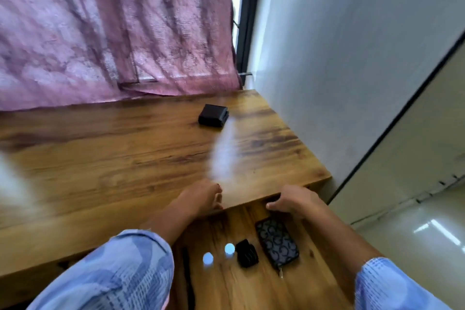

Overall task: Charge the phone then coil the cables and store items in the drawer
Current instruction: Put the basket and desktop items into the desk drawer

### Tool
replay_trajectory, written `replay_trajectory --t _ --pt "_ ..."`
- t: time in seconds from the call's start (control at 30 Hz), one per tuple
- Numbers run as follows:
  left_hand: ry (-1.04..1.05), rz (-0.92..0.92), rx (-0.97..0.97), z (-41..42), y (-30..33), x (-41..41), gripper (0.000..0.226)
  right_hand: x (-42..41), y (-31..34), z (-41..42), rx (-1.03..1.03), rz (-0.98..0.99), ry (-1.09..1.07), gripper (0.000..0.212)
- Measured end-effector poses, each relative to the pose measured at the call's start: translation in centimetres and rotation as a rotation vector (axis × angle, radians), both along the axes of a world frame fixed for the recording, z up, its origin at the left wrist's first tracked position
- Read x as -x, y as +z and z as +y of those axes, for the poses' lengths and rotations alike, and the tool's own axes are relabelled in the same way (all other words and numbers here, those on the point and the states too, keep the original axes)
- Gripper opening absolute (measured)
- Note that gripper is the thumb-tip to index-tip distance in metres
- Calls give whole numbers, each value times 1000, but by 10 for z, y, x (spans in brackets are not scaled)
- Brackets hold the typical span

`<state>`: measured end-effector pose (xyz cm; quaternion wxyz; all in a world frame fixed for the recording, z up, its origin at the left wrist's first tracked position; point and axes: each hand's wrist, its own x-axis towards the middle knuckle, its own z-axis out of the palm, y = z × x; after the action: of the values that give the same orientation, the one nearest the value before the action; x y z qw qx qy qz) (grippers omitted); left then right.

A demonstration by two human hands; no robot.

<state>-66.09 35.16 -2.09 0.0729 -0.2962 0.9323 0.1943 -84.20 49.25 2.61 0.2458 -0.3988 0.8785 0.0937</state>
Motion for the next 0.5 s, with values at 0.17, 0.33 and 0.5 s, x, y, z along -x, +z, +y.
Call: replay_trajectory --t 0.17,0.33,0.5 --pt "140 -83 -21 -23 6 5 54 11 44 -72 36 -105 2 47" --pt "178 -348 2 -43 15 23 109 28 52 -154 -10 -172 40 55" --pt "241 -453 -52 -67 5 47 115 51 24 -231 260 -419 -111 63"
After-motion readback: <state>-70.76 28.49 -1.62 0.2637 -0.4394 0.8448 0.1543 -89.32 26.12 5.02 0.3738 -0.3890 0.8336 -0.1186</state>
